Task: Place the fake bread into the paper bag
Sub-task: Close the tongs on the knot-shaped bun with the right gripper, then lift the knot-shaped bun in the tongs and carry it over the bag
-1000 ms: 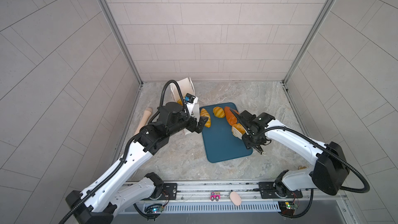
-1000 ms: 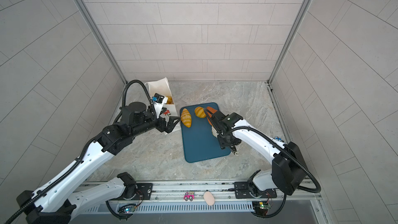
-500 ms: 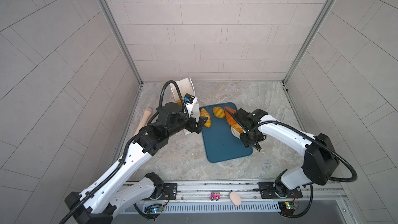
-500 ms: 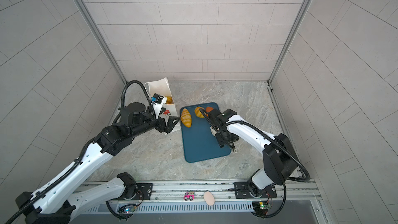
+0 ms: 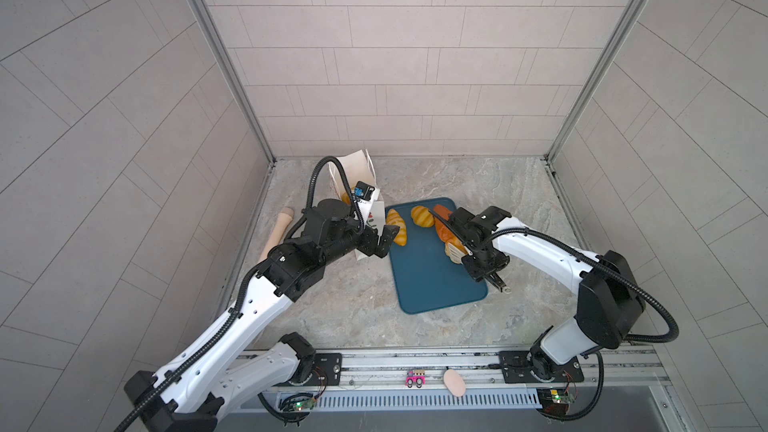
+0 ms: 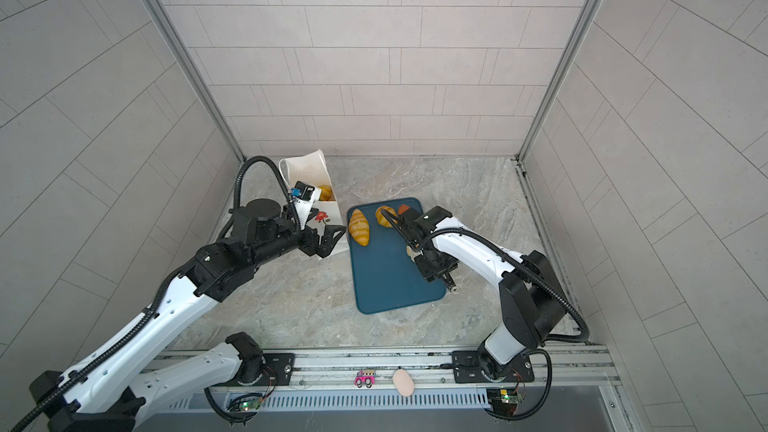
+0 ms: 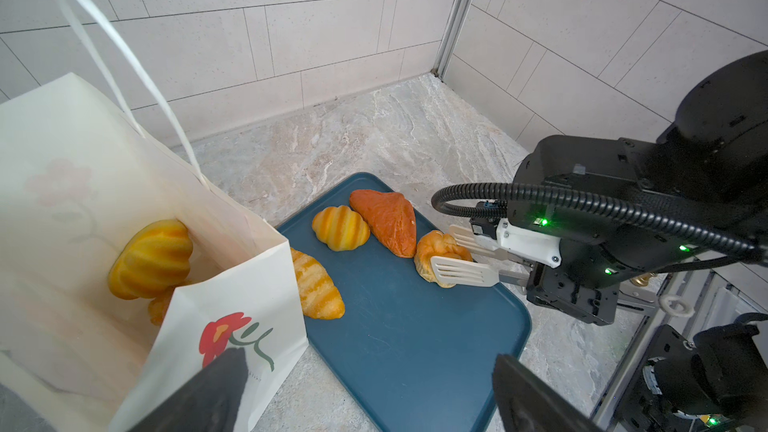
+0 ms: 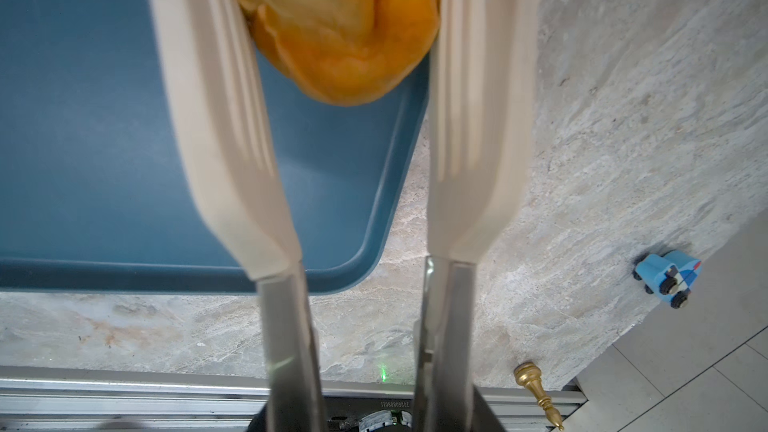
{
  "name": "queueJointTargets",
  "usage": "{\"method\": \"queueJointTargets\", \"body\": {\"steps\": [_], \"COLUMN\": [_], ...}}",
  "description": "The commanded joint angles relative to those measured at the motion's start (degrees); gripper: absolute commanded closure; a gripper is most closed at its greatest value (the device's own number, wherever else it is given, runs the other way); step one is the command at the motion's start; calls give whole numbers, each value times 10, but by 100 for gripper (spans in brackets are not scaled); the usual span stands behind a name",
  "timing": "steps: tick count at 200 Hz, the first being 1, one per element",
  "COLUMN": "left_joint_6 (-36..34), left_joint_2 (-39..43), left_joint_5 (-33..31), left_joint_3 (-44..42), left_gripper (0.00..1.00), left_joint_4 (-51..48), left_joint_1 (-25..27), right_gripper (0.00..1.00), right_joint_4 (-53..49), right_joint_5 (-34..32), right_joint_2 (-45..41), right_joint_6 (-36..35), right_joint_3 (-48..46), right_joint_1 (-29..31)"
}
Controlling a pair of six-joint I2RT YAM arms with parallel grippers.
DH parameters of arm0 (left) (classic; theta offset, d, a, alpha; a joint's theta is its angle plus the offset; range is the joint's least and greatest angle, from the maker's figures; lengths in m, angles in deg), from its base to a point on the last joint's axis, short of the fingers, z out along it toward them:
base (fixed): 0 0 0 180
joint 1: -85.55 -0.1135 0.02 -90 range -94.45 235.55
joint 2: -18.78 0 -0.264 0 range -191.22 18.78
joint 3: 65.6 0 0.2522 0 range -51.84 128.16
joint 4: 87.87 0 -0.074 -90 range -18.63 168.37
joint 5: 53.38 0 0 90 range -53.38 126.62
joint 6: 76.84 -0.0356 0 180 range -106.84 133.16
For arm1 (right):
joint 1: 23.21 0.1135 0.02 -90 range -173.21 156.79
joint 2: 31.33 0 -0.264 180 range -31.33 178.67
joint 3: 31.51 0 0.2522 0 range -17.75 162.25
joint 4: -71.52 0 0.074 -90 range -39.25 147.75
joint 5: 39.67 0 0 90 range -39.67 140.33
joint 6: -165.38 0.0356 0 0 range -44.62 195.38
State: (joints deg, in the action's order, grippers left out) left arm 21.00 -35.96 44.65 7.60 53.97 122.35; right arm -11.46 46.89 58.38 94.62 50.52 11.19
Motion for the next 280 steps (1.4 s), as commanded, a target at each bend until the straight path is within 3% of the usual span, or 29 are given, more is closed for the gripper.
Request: {"method": "queueJointTargets", "body": {"steps": [1, 39, 188, 242, 280], "left_joint_6": [-14, -17, 5, 17, 32], "left_joint_2": [12, 20, 54, 78, 88], "left_joint_5": [-11, -21, -61, -87, -59], "left_joint_3": [-3, -5, -1, 14, 29], "left_gripper": [0, 0, 0, 0, 0], "left_joint_4": [-1, -5, 2, -29, -48], "left_joint_1": [2, 1, -6, -35, -78], "right_gripper": [59, 73, 74, 74, 73], "right_joint_4": [-19, -5, 62, 109, 141], "right_joint_5": [-10, -2, 60, 88, 102], "right_joint_2": [-16, -53, -169, -164, -132], "right_joint_6": [-2, 1, -3, -4, -14], "right_joint_3": [13, 11, 25, 94, 160], "right_joint_1": [3, 2, 9, 44, 73]}}
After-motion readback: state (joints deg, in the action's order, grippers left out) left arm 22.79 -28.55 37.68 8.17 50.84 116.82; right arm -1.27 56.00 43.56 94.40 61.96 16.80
